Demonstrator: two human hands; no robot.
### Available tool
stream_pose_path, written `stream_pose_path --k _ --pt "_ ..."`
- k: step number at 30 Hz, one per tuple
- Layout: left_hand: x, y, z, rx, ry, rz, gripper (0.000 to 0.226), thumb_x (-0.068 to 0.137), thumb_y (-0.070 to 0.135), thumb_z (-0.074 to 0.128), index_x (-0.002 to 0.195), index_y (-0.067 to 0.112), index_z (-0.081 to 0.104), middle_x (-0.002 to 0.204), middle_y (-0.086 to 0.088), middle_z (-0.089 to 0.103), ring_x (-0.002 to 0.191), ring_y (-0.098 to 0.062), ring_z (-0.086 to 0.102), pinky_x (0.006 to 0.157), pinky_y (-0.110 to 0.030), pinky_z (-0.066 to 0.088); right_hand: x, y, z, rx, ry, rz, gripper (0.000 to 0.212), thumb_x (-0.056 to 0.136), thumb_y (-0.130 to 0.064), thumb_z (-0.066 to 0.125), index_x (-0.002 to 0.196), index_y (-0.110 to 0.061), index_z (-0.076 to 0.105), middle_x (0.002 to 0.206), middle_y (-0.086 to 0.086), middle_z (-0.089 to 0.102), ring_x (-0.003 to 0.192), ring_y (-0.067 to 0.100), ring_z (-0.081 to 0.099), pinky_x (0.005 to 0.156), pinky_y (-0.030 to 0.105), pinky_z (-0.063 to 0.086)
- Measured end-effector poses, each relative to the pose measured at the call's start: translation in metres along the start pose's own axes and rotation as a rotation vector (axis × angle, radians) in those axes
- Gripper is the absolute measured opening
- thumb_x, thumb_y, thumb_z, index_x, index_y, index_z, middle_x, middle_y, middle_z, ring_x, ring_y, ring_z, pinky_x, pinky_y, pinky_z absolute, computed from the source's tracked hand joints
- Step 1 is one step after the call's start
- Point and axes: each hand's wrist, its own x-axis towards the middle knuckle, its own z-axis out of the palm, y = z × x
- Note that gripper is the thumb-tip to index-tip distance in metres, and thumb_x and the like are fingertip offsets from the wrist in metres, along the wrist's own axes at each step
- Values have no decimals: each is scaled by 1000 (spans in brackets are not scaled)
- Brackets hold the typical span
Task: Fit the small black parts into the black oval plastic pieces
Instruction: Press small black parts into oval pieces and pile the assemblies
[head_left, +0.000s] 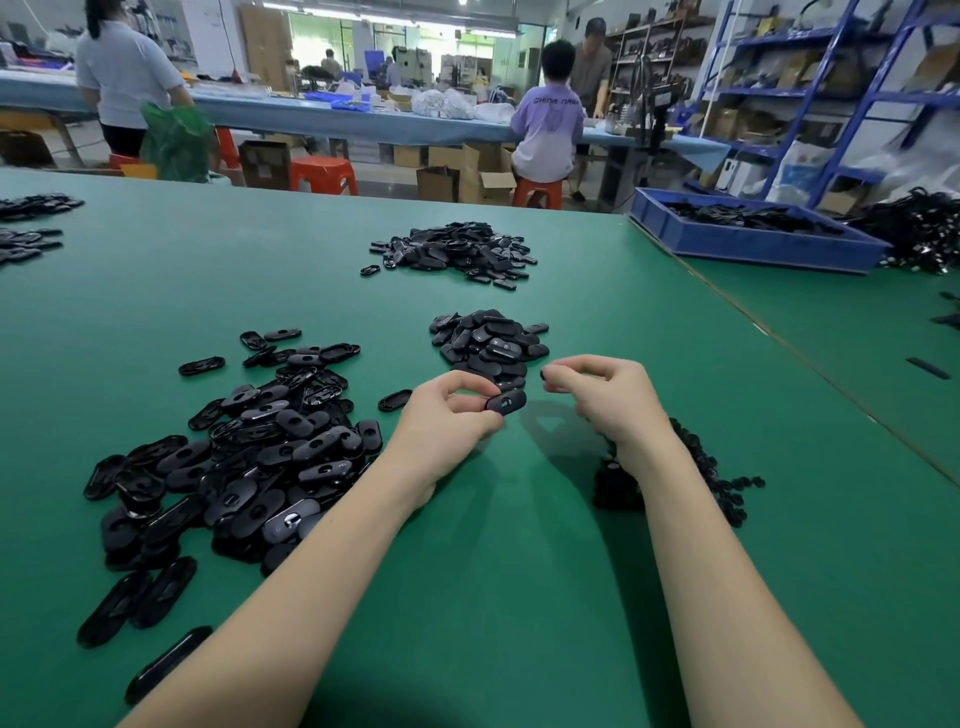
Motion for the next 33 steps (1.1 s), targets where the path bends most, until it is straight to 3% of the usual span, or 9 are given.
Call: stream_pose_path --k 2,6,10,13,16,22,24,28,33 --pt "1 1 1 -86 -3 -40 24 80 -7 71 87 14 62 81 -6 74 65 -20 58 64 -24 51 -3 -4 2 88 -97 42 6 87 -32 76 86 -27 78 82 -11 78 60 9 42 45 15 32" --pt "3 1 1 -185 -23 -49 29 80 -9 69 94 14 57 89 -9 78 75 -22 64 77 -30 54 -4 -4 7 196 -246 77 7 91 -23 73 97 -23 78 87 -6 78 56 10 36 44 16 26" --pt "2 2 -2 -94 -29 37 45 87 -2 65 112 36 66 88 5 79 65 -7 60 64 -16 49 -3 -5 9 236 -308 89 5 91 -21 73 96 -22 75 95 0 79 53 8 41 44 15 28" --pt "1 4 -2 -107 -6 60 36 87 -4 65 104 28 70 85 7 78 64 -3 61 63 -12 49 -2 -4 9 256 -352 88 5 91 -20 73 95 -22 72 102 5 79 52 7 45 45 16 30" --pt "-1 5 -1 -87 3 78 36 83 -5 70 107 22 63 89 2 78 65 -4 65 69 -16 52 -4 -5 9 270 -388 92 5 91 -18 73 94 -22 71 97 3 79 52 8 46 47 17 29" --pt "-2 8 -2 -111 -32 109 37 86 -4 70 117 16 68 98 -7 78 87 -18 75 87 -26 59 -3 -6 11 242 -342 112 13 88 -17 77 78 -25 77 78 -6 69 50 7 45 43 16 27" --pt "-2 8 -2 -154 -27 108 34 88 -7 67 116 13 68 101 -11 77 92 -22 75 84 -26 59 -2 -6 10 180 -313 111 9 86 -20 79 79 -26 78 75 -8 67 50 7 42 43 17 26" --pt "-2 7 -3 -101 1 167 32 87 -6 70 111 15 70 96 -11 78 89 -20 75 78 -27 61 -1 -8 9 91 -260 92 5 81 -24 83 79 -26 79 66 -12 66 50 5 41 41 17 26" --pt "-1 7 -4 35 47 234 33 82 -1 76 102 26 73 91 -8 78 90 -26 75 93 -43 58 -1 -11 11 65 -240 69 3 79 -24 83 79 -26 81 67 -11 67 56 9 41 41 17 26"
